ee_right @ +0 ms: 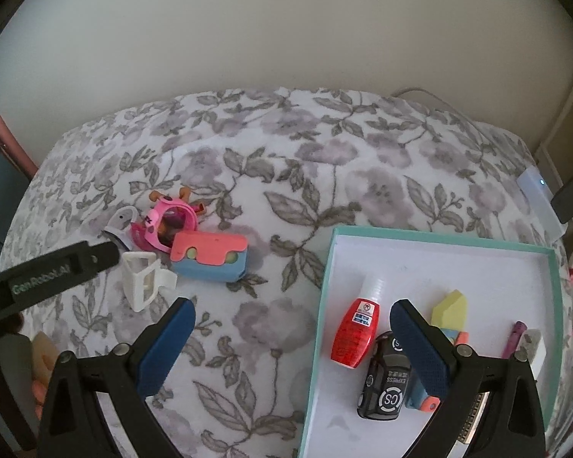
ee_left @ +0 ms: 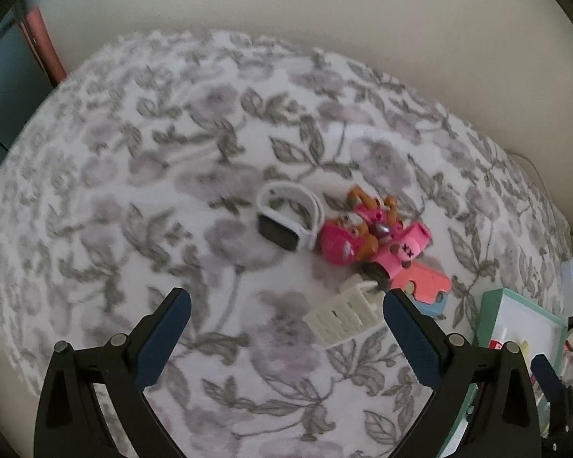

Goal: Organize rigid objects
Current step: 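Withdraw both tools from the tray toward the white plastic holder, then grasp the white plastic holder with the left tool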

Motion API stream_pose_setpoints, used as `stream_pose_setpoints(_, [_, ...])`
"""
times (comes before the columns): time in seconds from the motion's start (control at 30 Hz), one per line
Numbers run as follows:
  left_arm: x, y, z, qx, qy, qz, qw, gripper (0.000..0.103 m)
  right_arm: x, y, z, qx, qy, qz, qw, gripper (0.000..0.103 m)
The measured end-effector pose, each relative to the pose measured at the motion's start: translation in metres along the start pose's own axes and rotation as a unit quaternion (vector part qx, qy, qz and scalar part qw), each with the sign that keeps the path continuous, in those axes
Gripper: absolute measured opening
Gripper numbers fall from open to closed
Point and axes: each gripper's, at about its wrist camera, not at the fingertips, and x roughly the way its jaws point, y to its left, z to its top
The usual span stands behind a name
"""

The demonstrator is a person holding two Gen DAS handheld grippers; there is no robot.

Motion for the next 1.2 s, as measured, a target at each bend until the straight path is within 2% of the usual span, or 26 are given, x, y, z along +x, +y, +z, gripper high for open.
stream_pose_setpoints(0.27, [0.016, -0.013, -0.004, 0.017, 0.026, -0.017, 0.9994, 0.101, 0.009, -0.004, -0.002, 0.004, 0.012, -0.003, 1.0, 0.103])
stream_pose_setpoints(0.4, [0.029, -0.013, -0.006, 0.008, 0.048, -0.034, 0.9982, 0.101, 0.011, -0.004, -0.003, 0.002, 0.014, -0.004, 1.0, 0.103])
stream_pose_setpoints(0.5, [0.035, -0.016, -0.008, 0.001, 0.046, -0.049, 0.9977, 0.101, 0.013, -0.005, -0.003, 0.004, 0.017, -0.004, 1.0, 0.103])
stream_pose_setpoints(0.67, [0.039, -0.025, -0.01, 0.022, 0.044, -0.046, 0.9977, 0.101, 0.016, -0.009, -0.003, 0.009, 0.022, -0.006, 1.0, 0.103])
stream_pose_setpoints(0.87, [0.041, -0.021, -0.008, -0.005, 0.05, -0.079, 0.9956, 0.1, 0.017, -0.009, -0.004, 0.009, 0.023, -0.005, 1.0, 0.103])
stream_pose_setpoints(0.93, [0.039, -0.021, -0.008, -0.008, 0.046, -0.089, 0.9949, 0.094, 0.017, -0.008, -0.004, 0.01, 0.021, -0.004, 1.0, 0.103])
stream_pose_setpoints(1.0, [0.039, -0.022, -0.008, -0.007, 0.048, -0.09, 0.9948, 0.074, 0.018, -0.008, -0.003, 0.01, 0.017, -0.001, 1.0, 0.103])
stream_pose_setpoints(1.13, [0.043, -0.02, -0.009, -0.008, 0.057, -0.093, 0.994, 0.071, 0.019, -0.007, -0.002, 0.009, 0.014, -0.002, 1.0, 0.103])
stream_pose_setpoints(1.2, [0.043, -0.019, -0.009, -0.011, 0.058, -0.094, 0.9938, 0.059, 0.02, -0.006, -0.002, 0.01, 0.014, -0.001, 1.0, 0.103])
